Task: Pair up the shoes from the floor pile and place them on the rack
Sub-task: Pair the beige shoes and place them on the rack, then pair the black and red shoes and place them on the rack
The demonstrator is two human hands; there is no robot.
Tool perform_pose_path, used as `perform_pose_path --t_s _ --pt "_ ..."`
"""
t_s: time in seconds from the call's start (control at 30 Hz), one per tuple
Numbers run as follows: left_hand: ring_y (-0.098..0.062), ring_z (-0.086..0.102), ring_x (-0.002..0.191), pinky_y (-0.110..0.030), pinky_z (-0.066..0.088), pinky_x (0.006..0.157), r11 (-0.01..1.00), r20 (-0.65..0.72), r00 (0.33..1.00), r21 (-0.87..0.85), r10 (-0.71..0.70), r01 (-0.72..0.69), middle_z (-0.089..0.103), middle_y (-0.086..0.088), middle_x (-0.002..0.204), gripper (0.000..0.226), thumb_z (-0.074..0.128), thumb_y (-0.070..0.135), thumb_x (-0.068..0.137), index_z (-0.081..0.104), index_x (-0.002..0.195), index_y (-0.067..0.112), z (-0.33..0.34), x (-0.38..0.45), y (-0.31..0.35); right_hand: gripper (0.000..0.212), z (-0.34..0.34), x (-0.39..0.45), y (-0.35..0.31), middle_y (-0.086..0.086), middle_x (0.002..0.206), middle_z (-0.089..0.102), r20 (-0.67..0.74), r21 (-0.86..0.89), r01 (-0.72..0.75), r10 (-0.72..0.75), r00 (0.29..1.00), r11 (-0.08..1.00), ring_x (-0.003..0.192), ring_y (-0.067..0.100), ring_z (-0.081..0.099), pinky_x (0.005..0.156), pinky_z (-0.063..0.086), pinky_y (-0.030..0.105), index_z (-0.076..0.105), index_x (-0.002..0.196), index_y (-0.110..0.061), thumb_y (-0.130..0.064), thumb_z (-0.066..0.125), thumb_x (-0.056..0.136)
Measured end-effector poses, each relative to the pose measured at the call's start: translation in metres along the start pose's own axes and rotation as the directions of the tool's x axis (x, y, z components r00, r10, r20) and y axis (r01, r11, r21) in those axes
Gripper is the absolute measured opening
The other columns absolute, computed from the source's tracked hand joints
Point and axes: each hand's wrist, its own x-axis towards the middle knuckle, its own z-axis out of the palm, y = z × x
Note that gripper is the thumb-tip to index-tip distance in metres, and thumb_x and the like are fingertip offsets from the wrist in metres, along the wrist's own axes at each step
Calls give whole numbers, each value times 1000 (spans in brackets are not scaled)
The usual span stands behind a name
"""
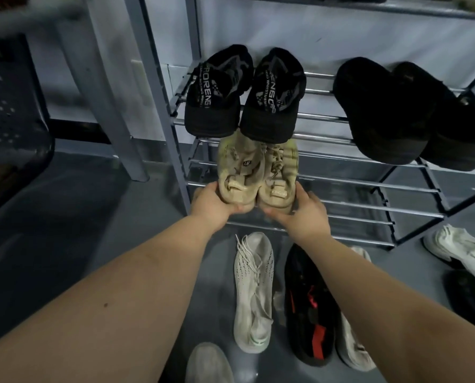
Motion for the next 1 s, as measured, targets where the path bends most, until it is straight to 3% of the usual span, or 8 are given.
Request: perform_pose_path --t_s 0.1,0.33,0.53,0.67,0.73,0.83,0.93,1.0 --pt "-23 56 114 -33 44 98 999 -87 995 20 51 -49 57 -3 128 63 79 27 72 52 129 21 3 8 -6 94 0 6 -5 9 147 41 13 -10 14 -14 1000 1000 142 28 23 116 22 44 26 150 -24 -61 66 73" --pt "-30 47 124 -40 40 104 996 -233 972 89 13 8 53 -7 132 62 59 32 89 29 143 31 16 20 -8 96 7 27 -12 7 155 28 102 -41 17 -13 995 999 147 24 10 120 11 43 18 152 -21 -68 56 77" --pt "-33 41 128 -39 35 105 958 -227 974 278 -3 68 48 -13 135 65 52 41 92 19 148 32 16 18 -5 99 5 28 -14 4 155 30 136 -88 1 11 991 996 147 26 12 119 12 43 13 153 -21 -70 53 77" --pt "-31 24 139 -39 23 112 822 -192 972 569 134 -1 29 -14 152 67 46 35 95 15 150 12 14 4 5 97 -6 19 -9 6 158 20 120 -215 59 -34 992 975 147 27 10 119 12 47 11 153 -21 -73 47 79" --pt "-30 4 146 -37 7 119 721 -112 969 688 218 -83 5 -15 159 74 41 38 97 1 151 7 16 -13 9 94 -19 9 0 8 160 9 124 -352 133 -95 988 926 148 27 5 119 8 46 2 153 -20 -68 44 84" --pt "-25 -17 146 -35 -13 114 495 175 916 797 360 -347 -18 -10 158 78 33 47 97 -13 150 11 27 -44 13 88 -40 -15 23 8 161 0 202 -484 272 -197 960 831 148 26 -1 121 5 44 -4 153 -20 -63 39 89" --pt "-23 -20 145 -33 -15 114 270 459 812 782 360 -562 -22 -9 157 76 28 50 98 -14 149 13 49 -74 21 83 -62 -48 60 7 161 -6 337 -562 364 -196 921 742 148 24 -5 121 3 41 -6 153 -21 -60 36 92" --pt "-23 -19 145 -34 -14 116 129 611 732 735 301 -666 -22 -9 157 76 27 50 98 -14 149 13 72 -91 25 82 -79 -66 89 7 161 -10 384 -595 343 -118 916 727 148 23 -7 120 3 40 -7 152 -22 -59 36 93"
